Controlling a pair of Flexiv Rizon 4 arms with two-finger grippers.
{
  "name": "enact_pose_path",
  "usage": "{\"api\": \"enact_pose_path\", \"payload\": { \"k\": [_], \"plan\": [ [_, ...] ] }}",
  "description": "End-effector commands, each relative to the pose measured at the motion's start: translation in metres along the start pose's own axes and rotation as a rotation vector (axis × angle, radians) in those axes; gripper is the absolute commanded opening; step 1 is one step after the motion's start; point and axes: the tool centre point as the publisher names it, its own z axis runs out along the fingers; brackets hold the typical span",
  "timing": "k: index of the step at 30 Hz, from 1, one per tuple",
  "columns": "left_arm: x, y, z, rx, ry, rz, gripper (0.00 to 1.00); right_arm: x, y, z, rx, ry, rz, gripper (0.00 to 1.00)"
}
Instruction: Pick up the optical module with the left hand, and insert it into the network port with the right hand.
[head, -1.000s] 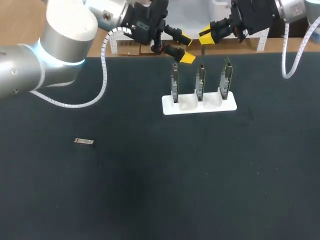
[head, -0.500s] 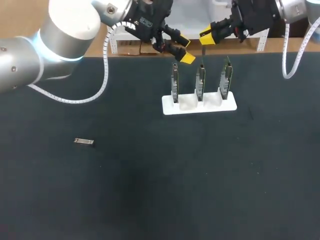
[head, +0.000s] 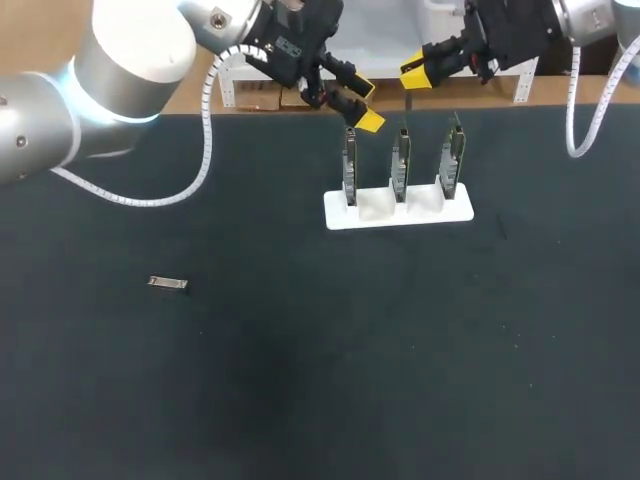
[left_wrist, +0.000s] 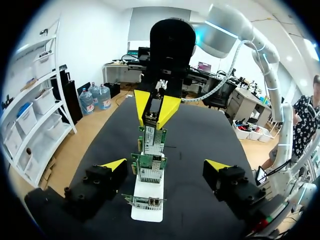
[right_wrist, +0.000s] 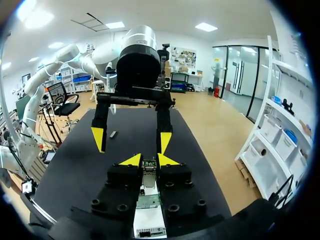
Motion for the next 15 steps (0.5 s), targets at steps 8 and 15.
{"api": "enact_pose_path", "payload": {
  "k": [8,15],
  "plan": [
    [-0.0025,0.0154,0.0216,0.039,-0.017,0.013,1.0,0.0013,0.0012,-0.0026,0.0,0.003,0.003,0.0],
    [-0.0021,0.0145,0.023,0.046,-0.002,0.008,1.0,0.0023,0.0003,-0.0035,0.0,0.003,0.007,0.0]
  ]
}}
